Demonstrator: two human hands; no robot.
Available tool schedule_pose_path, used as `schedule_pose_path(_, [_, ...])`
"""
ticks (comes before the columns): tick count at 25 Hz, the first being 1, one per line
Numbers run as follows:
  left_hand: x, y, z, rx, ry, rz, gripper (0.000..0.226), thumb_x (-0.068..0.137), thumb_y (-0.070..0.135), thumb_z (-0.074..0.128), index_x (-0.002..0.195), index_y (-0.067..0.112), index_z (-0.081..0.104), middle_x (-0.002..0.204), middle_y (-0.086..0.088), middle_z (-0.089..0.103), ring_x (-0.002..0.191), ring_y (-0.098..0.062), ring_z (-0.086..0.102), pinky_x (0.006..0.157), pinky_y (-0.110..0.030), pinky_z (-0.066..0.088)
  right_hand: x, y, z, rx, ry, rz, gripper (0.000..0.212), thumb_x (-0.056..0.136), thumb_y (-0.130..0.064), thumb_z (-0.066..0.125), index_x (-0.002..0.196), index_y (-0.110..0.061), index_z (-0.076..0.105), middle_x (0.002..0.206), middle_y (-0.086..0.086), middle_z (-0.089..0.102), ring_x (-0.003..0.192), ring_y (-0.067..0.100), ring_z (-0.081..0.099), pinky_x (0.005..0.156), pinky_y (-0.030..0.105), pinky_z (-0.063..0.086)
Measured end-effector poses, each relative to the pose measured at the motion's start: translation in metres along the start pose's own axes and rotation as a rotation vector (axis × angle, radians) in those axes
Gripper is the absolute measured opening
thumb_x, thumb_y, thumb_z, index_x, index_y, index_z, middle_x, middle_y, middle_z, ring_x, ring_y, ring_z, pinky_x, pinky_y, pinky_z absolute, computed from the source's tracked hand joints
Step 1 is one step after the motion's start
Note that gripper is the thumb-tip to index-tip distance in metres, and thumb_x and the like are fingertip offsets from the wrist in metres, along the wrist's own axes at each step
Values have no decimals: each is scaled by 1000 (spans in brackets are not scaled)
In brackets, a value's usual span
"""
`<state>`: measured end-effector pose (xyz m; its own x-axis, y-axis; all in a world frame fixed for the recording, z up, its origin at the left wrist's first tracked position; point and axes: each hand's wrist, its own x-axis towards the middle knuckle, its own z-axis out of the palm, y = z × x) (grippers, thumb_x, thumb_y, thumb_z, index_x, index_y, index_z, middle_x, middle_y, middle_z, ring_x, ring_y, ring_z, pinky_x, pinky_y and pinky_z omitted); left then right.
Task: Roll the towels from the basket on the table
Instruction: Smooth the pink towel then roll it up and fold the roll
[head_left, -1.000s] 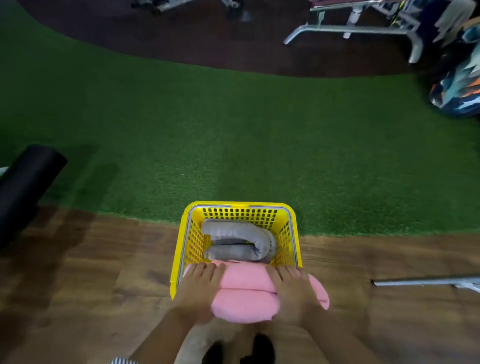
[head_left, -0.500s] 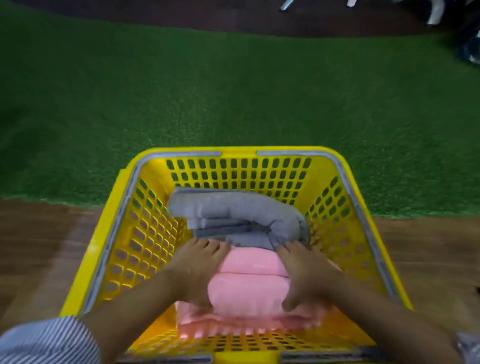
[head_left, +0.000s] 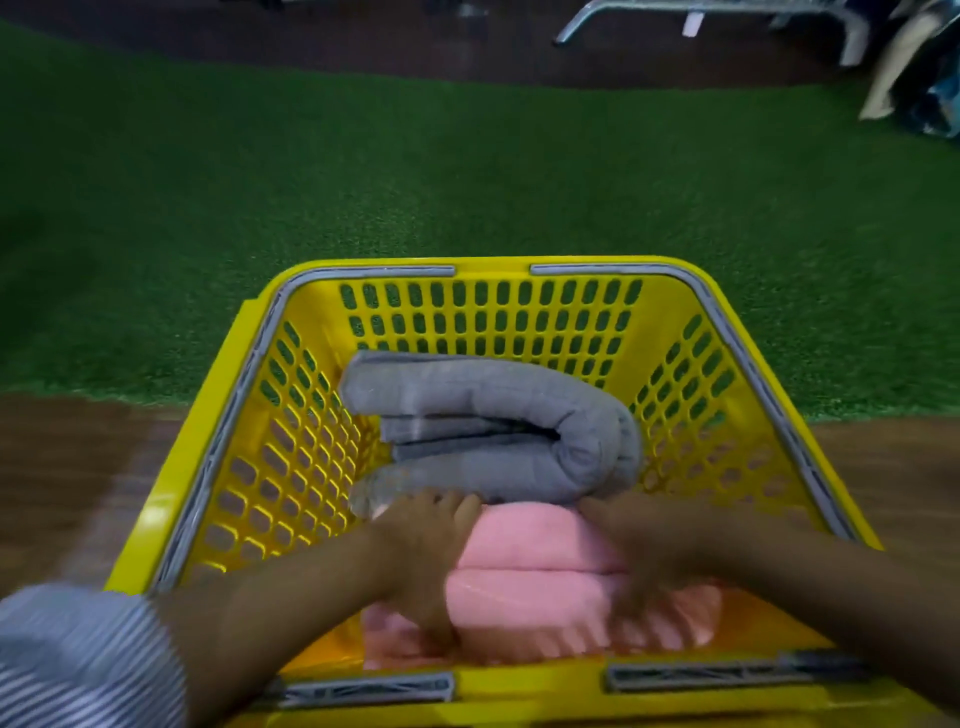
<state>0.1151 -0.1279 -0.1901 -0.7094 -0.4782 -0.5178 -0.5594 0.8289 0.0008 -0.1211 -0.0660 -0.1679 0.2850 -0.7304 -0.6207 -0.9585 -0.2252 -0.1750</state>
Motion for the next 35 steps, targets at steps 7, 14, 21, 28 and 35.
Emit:
schedule_pose_path(7, [5,-12,-12,-195,-120,-49,111,58,70,75,137,15,20,132,-3,32,120,-28,45,101,-42,39,-2,-7,-11,-93,84,51,75,62,-67,68,112,-14,51,111,8,59,99,24,56,80,32,45])
schedule_pose_path(14, [39,-61,-20,11,550,-190,82,68,72,51,130,20,43,152,-14,23,141,-36,21,106,-59,28,28,-8,-45,13,570,342,87,76,-65,55,141,-21,18,132,7,31,117,27,40,88,38,45])
schedule_pose_path(21, [58,-83,-9,-32,363,-257,84,63,77,56,137,39,41,159,-9,-18,145,-28,-18,108,-70,2,55,20,-54,325,639,403,51,89,-15,45,138,-21,29,118,18,44,103,40,53,81,40,45])
schedule_pose_path(28, [77,-75,-5,155,431,-219,70,45,83,42,107,58,62,157,-21,13,141,-49,14,95,-82,10,43,52,-65,481,596,444,45,89,-14,42,133,-14,33,117,21,50,108,39,51,82,38,45])
schedule_pose_path(35, [87,-64,3,183,391,-242,41,37,63,72,74,45,73,144,-25,40,133,-48,30,89,-81,20,37,27,-65,171,502,475,100,72,-54,62,146,-16,7,145,13,20,128,37,32,99,48,37])
